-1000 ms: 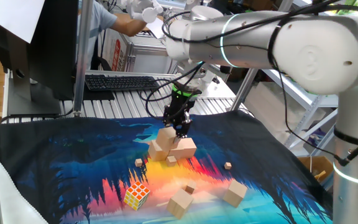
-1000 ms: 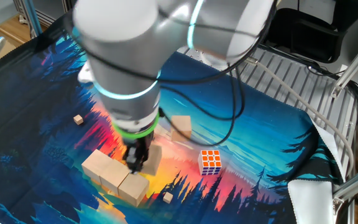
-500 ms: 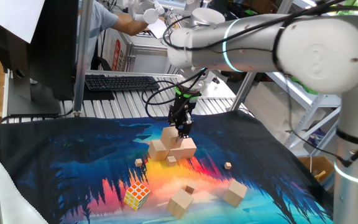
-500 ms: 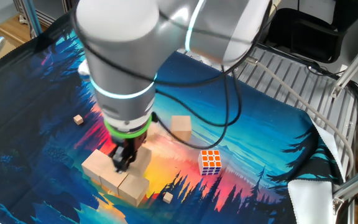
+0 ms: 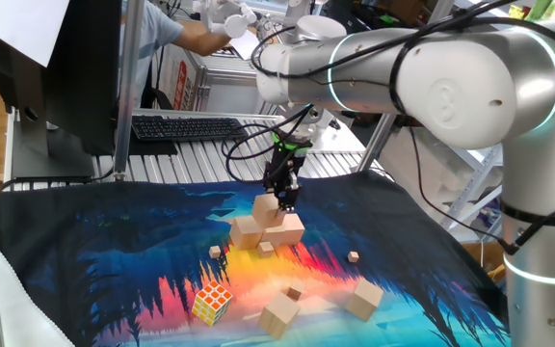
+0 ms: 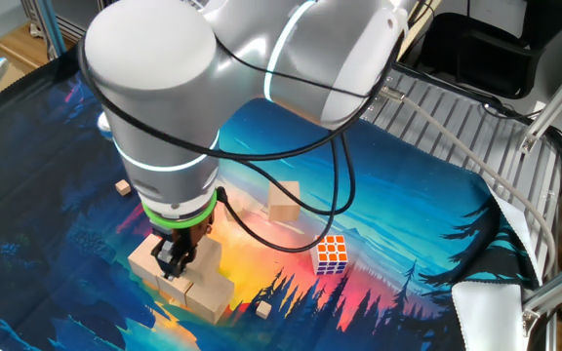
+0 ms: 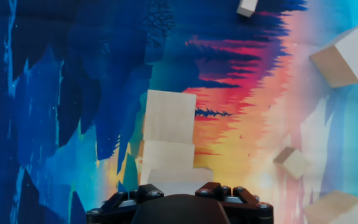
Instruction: Stack the blocks into a pyramid shape
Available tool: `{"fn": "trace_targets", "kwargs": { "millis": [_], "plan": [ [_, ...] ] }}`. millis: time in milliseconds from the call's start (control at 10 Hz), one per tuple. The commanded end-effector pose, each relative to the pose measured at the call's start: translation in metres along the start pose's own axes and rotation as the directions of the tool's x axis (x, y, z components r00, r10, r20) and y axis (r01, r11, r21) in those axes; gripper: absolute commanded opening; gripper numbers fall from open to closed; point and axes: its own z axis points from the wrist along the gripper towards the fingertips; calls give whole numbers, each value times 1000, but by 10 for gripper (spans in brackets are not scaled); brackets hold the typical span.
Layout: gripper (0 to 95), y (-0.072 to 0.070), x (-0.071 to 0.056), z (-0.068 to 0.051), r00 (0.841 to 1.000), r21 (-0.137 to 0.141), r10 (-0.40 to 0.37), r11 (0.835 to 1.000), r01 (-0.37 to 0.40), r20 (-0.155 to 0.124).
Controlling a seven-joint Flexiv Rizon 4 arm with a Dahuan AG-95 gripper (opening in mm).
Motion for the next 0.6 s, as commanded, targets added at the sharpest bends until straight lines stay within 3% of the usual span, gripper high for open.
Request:
{"fn": "trace_targets", "kwargs": {
  "millis": [100, 600],
  "plan": [
    [0, 4, 4, 5, 1000, 2, 22, 1000, -22, 10],
    [0, 14, 9, 16, 999, -4, 35, 999, -34, 23]
  ]
}}
